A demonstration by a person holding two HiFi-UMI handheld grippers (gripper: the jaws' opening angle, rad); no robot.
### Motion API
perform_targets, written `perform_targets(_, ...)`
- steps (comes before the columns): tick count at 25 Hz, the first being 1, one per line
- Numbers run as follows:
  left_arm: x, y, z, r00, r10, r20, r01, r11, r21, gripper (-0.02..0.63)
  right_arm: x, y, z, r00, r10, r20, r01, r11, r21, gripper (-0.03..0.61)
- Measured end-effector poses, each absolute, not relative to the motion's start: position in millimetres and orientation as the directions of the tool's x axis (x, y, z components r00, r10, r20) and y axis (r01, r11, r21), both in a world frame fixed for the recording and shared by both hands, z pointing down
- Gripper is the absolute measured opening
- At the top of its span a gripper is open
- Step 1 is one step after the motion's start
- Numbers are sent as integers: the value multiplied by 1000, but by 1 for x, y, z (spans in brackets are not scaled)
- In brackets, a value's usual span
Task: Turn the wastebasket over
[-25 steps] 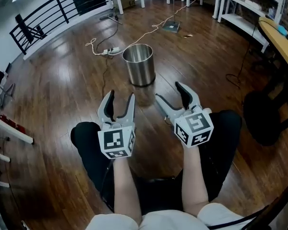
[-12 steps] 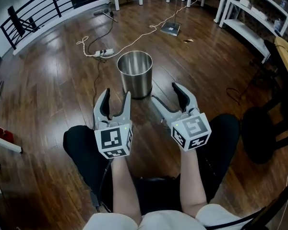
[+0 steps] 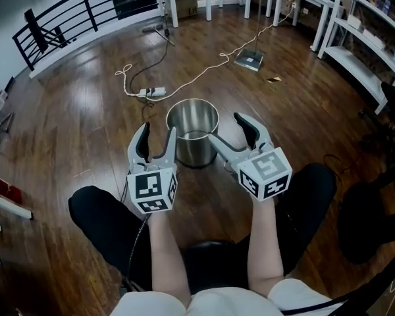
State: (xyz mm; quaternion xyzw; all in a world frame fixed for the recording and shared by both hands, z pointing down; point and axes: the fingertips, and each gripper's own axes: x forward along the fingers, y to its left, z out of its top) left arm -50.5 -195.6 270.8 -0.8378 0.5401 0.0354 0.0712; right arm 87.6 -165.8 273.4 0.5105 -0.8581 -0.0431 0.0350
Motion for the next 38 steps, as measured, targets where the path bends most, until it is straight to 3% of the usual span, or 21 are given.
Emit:
perform_targets(12,-83,-297,304,305,-950,-65,-952,-303,-50,281,38,-287,319,-601,-783,161,-787,615,52,321)
perform_targets(20,-114,-343,368,264,-964,33,-964,-263,23,272,-28,-336,433,-632,-610,478,-664,744,71,321)
perform_targets(28,-141,-360,398,218,-972,88,-975,-213,65,269,-77,-371,533,-516,-427,743,-536,837,110,319)
perform_targets(38,-152,-373,407,203,-973,109,-978,-197,63,261,-89,-391,573,-447,-364,817,-567,822,56,104)
